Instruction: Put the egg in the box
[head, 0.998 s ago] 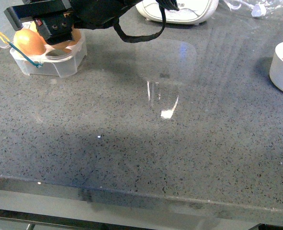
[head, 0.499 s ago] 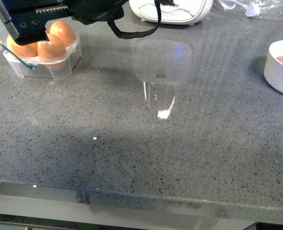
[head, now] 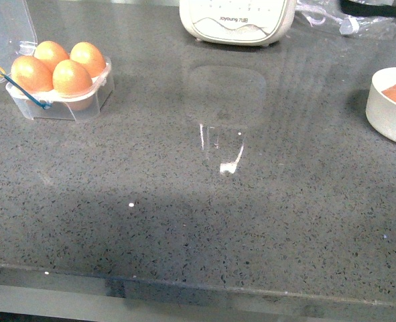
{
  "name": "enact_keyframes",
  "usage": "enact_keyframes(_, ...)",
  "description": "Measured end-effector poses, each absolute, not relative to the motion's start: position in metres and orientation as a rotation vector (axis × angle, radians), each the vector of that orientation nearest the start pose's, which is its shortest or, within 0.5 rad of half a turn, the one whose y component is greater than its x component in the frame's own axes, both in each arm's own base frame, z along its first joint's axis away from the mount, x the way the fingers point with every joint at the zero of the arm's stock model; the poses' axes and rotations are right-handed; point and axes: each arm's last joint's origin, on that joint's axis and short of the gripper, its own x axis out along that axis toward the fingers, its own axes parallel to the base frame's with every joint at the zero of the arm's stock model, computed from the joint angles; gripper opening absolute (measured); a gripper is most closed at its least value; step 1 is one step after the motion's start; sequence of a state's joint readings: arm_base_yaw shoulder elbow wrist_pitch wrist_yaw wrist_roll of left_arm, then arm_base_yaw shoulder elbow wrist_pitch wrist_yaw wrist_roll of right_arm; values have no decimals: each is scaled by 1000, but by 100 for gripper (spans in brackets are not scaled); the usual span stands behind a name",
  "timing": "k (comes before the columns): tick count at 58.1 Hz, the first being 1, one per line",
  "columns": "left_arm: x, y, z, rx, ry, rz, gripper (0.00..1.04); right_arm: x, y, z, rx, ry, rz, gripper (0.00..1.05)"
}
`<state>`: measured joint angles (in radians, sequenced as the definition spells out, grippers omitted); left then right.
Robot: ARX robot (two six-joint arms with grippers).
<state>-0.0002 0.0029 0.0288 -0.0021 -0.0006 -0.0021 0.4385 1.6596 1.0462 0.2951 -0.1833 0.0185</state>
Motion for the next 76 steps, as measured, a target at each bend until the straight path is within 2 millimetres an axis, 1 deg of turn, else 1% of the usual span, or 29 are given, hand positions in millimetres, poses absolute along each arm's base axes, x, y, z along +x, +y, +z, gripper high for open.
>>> enact_keyframes(1, 96, 0, 173, -2, -24, 0, 98, 331, 158, 244, -20, 326, 598, 97)
enact_keyframes(3, 96, 0, 173, -2, -24, 1, 98, 325, 140, 242, -16, 325, 525, 97)
enact_keyframes(4, 96, 0, 173, -2, -24, 0, 98, 319, 127, 240, -18, 320, 465, 97)
enact_keyframes(7, 96, 0, 173, -2, -24, 0, 98, 306, 102, 239, -25, 304, 365, 97)
enact_keyframes(8, 96, 0, 173, -2, -24, 0, 98, 299, 90, 238, -33, 297, 314, 97)
enact_keyframes(11, 96, 0, 173, -2, -24, 0, 98, 286, 69, 237, -58, 278, 227, 97)
enact_keyframes(12, 96, 0, 173, -2, -24, 0, 98, 279, 59, 236, -63, 275, 192, 97)
enact_keyframes(13, 96, 0, 173, -2, -24, 0, 98, 277, 56, 236, -67, 273, 179, 97)
enact_keyframes(15, 96, 0, 173, -2, -24, 0, 98, 267, 42, 235, -83, 264, 134, 97)
enact_keyframes(21, 96, 0, 173, -2, -24, 0, 98, 250, 20, 237, -105, 233, 67, 97)
enact_keyframes(28, 96, 0, 173, -2, -24, 0, 98, 228, 0, 244, -112, 184, -10, 97)
enact_keyframes(33, 96, 0, 173, -2, -24, 0, 98, 215, -7, 247, -130, 155, -57, 97)
enact_keyframes(37, 96, 0, 173, -2, -24, 0, 98, 207, -8, 247, -137, 146, -79, 97)
enact_keyframes(41, 96, 0, 173, -2, -24, 0, 98, 201, -6, 247, -139, 140, -83, 97)
enact_keyframes(46, 96, 0, 173, -2, -24, 0, 98, 195, 2, 249, -171, 115, -76, 97)
enact_keyframes(48, 96, 0, 173, -2, -24, 0, 98, 193, 2, 249, -150, 80, -51, 94)
enact_keyframes(50, 96, 0, 173, -2, -24, 0, 98, 189, 2, 247, -116, 29, -4, 87)
enact_keyframes(52, 96, 0, 173, -2, -24, 0, 98, 185, 2, 245, -85, 12, 7, 82)
enact_keyframes(62, 96, 0, 173, -2, -24, 1, 98, 166, 0, 227, -27, 6, 0, 55)
enact_keyframes(65, 96, 0, 173, -2, -24, 0, 98, 160, 0, 220, -20, 8, -1, 44)
enact_keyframes(74, 96, 0, 173, -2, -24, 1, 98, 151, 0, 208, -14, 6, 0, 21)
enact_keyframes(76, 96, 0, 173, -2, -24, 1, 98, 148, 0, 205, -13, 6, 2, 14)
